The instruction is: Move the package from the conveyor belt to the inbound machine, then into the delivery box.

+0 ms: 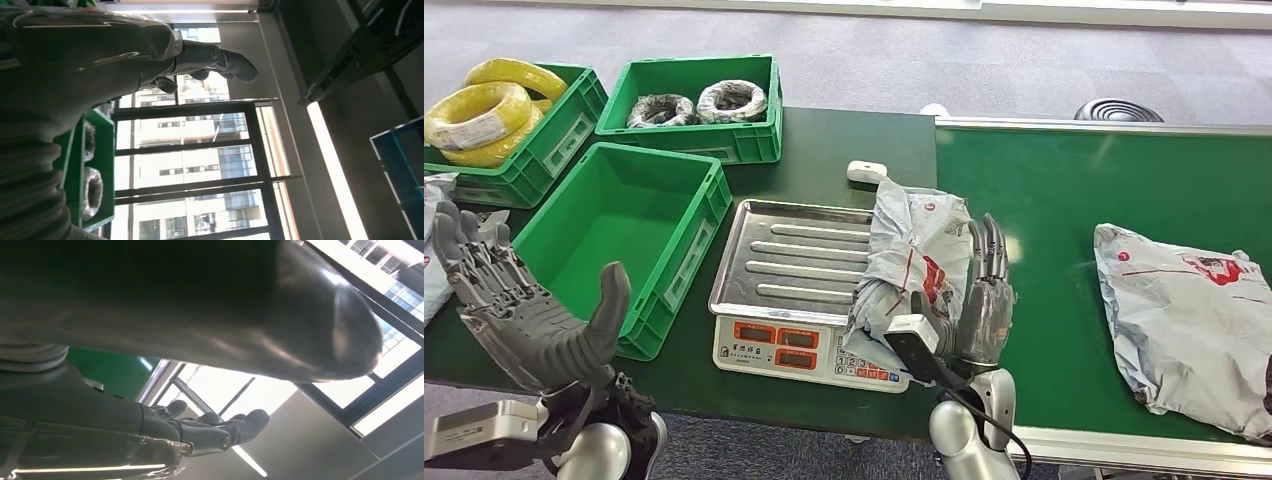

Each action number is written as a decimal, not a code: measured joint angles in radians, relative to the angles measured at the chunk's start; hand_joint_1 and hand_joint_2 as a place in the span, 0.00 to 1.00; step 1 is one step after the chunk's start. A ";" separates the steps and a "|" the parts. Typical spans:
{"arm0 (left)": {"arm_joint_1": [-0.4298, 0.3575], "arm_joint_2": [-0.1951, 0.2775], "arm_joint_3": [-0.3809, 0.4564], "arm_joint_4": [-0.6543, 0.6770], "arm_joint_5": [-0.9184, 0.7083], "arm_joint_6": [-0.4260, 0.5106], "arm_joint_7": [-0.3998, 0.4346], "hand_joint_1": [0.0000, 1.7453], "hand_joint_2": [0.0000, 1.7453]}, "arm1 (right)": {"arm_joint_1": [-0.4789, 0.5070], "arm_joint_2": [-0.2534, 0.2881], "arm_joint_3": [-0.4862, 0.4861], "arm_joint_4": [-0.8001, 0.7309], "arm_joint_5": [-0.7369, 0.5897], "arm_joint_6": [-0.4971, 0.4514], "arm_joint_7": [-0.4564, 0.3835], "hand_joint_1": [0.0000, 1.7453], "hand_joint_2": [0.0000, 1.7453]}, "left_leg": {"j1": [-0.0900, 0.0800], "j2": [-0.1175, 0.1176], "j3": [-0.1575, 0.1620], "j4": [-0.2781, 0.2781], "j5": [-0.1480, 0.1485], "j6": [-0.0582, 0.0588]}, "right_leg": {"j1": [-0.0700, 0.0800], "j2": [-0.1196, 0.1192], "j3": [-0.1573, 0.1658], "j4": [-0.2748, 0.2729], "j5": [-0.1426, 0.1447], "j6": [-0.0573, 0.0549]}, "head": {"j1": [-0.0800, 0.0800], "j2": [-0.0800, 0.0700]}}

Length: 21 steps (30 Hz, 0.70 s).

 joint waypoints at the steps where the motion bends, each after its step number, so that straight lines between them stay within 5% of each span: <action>1: -0.018 -0.002 -0.001 -0.002 -0.014 0.000 0.000 0.00 1.00 | -0.002 0.005 -0.002 0.002 0.001 0.000 -0.008 0.00 0.00 | 0.000 0.000 0.000 0.000 0.000 0.000 | 0.000 0.000 0.000 0.000 0.000 0.000 | 0.000 0.000; 5: -0.089 -0.017 -0.013 0.007 -0.093 -0.013 0.016 0.00 1.00 | -0.006 0.024 -0.009 0.011 -0.006 0.000 -0.024 0.00 0.00 | 0.000 0.000 0.001 0.000 0.000 0.000 | 0.000 0.000 -0.001 0.000 0.000 0.000 | 0.000 0.000; 11: -0.343 -0.070 -0.225 0.342 -0.564 -0.153 0.310 0.00 1.00 | -0.032 0.022 -0.032 0.028 -0.312 0.026 -0.046 0.00 0.00 | -0.001 -0.005 -0.002 0.002 0.003 0.003 | -0.001 -0.007 0.000 -0.002 0.003 0.002 | 0.000 0.000; 15: -0.468 -0.121 -0.358 0.593 -0.605 -0.218 0.362 0.00 1.00 | -0.033 0.004 -0.109 0.006 -0.480 0.079 -0.067 0.00 0.00 | -0.002 0.000 -0.003 0.003 0.003 0.003 | -0.002 -0.002 -0.002 -0.003 0.005 0.003 | 0.000 0.000; 21: -0.551 -0.181 -0.455 0.855 -0.607 -0.246 0.376 0.00 1.00 | -0.004 -0.019 -0.220 -0.075 -0.518 0.132 -0.071 0.00 0.00 | -0.002 0.000 -0.004 0.002 0.003 0.003 | -0.002 0.000 -0.003 -0.003 0.005 0.003 | 0.000 0.000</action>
